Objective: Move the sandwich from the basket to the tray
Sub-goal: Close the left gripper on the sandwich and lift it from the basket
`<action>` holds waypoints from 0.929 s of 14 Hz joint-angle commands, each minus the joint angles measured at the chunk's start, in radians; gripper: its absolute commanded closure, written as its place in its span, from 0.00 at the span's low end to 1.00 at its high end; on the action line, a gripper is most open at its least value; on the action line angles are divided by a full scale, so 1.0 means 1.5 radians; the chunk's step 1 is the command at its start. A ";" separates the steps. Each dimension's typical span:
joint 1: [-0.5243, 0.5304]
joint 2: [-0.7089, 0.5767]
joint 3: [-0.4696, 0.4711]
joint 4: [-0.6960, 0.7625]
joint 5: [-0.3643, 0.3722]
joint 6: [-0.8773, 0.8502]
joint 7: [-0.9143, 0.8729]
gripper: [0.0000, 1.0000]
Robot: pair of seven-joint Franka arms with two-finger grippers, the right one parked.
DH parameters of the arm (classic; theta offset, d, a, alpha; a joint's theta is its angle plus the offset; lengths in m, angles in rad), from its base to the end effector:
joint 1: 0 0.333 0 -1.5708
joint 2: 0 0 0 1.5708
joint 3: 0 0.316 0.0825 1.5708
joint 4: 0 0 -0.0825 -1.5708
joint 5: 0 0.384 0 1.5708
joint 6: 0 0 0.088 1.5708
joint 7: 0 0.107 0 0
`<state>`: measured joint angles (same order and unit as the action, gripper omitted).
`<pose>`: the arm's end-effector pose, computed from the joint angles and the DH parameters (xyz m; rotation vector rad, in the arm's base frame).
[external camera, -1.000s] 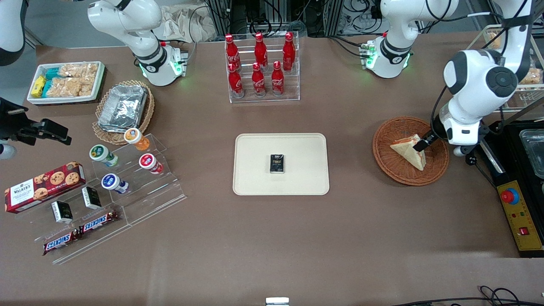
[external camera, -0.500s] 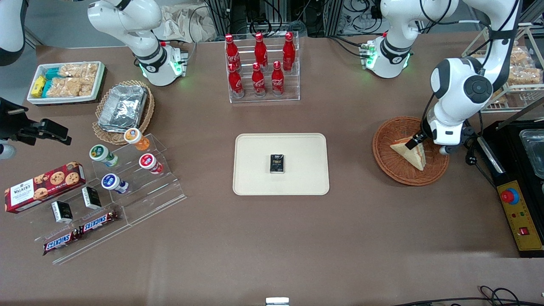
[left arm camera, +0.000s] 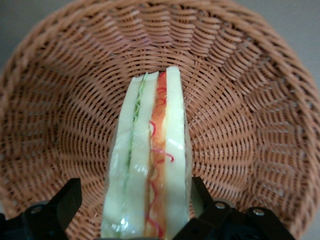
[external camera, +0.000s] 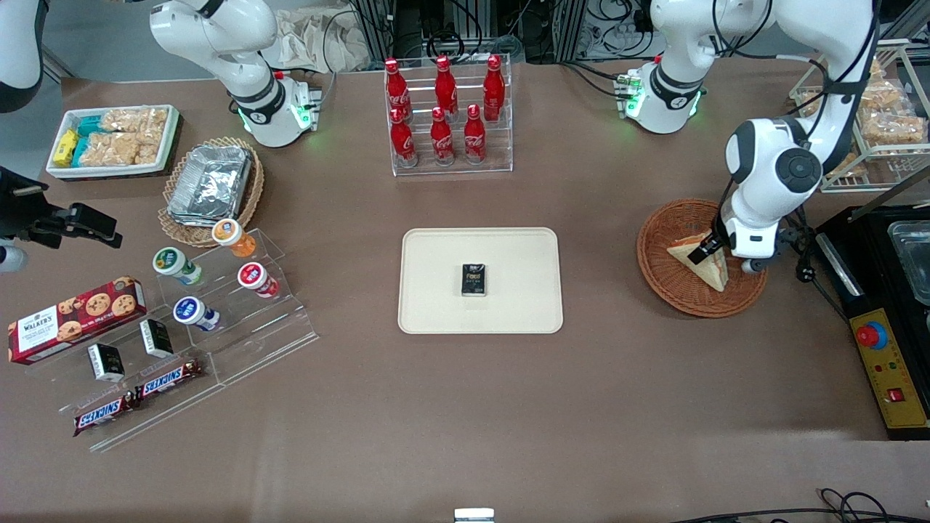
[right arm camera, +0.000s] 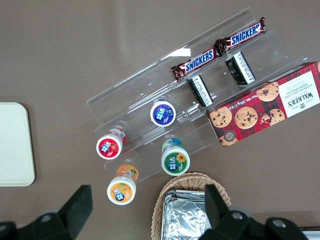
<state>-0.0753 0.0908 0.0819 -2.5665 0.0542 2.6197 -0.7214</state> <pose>0.4465 0.0023 0.2287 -2.9194 -1.0332 0.0362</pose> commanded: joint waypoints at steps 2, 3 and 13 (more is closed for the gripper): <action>0.005 0.015 -0.006 -0.004 0.014 0.039 -0.021 1.00; 0.003 0.011 -0.008 -0.001 0.014 0.037 -0.024 1.00; 0.005 -0.095 -0.009 0.188 0.013 -0.297 0.026 1.00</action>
<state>-0.0754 -0.0323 0.0717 -2.4005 0.0587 2.3276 -0.7174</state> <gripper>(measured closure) 0.744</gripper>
